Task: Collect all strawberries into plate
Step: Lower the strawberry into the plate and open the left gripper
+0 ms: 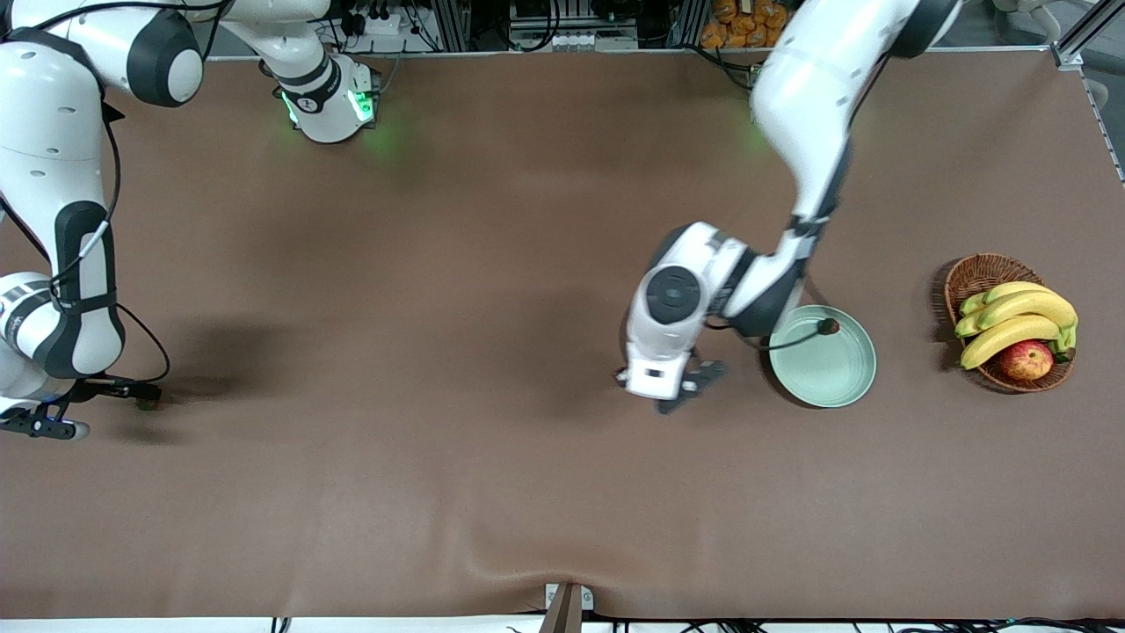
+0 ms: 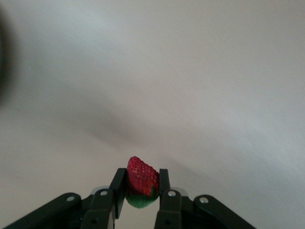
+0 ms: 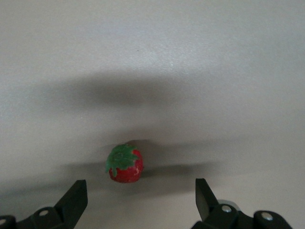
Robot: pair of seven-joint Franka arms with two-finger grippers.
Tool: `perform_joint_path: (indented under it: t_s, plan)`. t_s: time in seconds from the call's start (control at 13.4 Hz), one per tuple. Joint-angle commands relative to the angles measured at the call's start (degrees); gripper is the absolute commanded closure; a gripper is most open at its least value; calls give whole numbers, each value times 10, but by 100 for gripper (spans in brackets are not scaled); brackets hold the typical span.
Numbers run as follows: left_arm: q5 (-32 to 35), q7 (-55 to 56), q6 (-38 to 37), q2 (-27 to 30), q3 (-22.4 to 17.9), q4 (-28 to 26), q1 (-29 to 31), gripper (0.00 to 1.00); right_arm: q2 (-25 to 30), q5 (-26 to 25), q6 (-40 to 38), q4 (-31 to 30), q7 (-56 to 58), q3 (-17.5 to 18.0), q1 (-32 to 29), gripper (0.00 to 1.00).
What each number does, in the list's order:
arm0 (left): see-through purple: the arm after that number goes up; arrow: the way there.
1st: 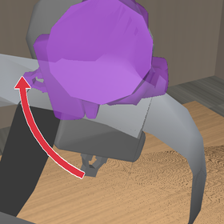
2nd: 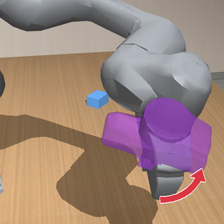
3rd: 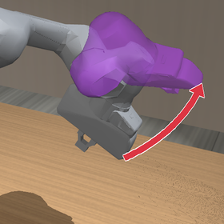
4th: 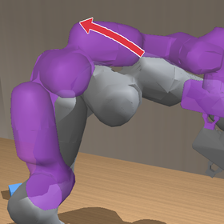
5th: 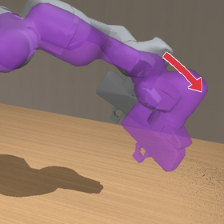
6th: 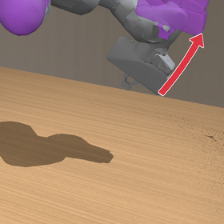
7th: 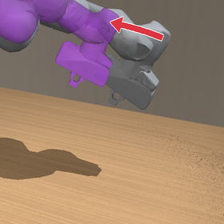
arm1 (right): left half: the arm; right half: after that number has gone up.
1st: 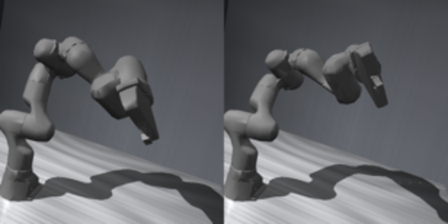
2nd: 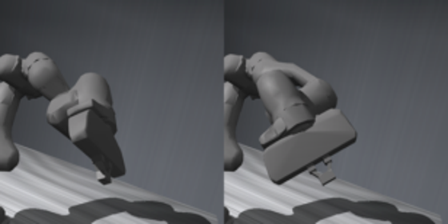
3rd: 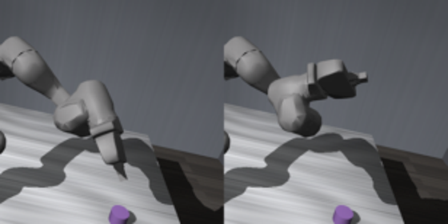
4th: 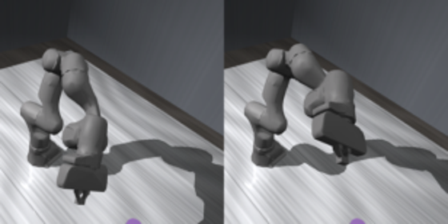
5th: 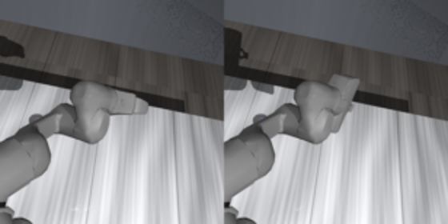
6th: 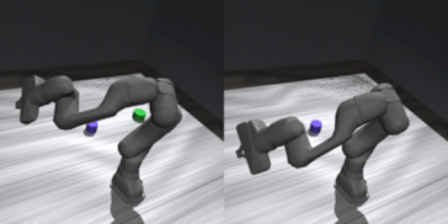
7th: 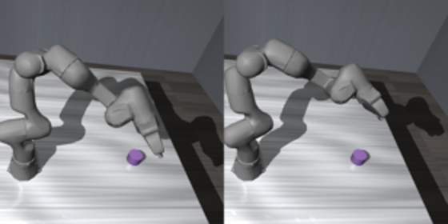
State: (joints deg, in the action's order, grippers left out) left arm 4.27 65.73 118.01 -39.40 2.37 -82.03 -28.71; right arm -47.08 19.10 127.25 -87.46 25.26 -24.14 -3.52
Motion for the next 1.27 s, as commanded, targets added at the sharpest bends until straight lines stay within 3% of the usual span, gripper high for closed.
perform_joint_path:
  t_s: [0.0, 0.3, 0.45, 0.52, 0.6, 0.67, 1.2]
  plan:
    - [14, -107, -98, 62, 4, -50, 60, 100, 14, 8, 11, -14, 32, 6, 1, 0]
    - [122, -169, -121, 65, 7, -130, 142, 100, 10, 5, 45, -12, 48, 7, 4, 0]
    - [136, -170, -117, 49, 9, -133, 168, 98, 9, 4, 51, -13, 50, 7, 4, 0]
    - [137, -171, -117, 43, 8, -133, 170, 71, 8, 4, 51, -14, 50, 7, 4, 0]
    - [140, -171, -117, 42, 8, -133, 169, 8, 6, 4, 51, -15, 50, 7, 6, 0]
    - [140, -173, -117, 47, 8, -133, 169, 0, 5, 4, 51, -16, 51, 7, 6, 0]
    - [88, -204, -122, 100, 12, -92, 177, 0, -11, 5, 63, -14, 50, 16, 4, 0]
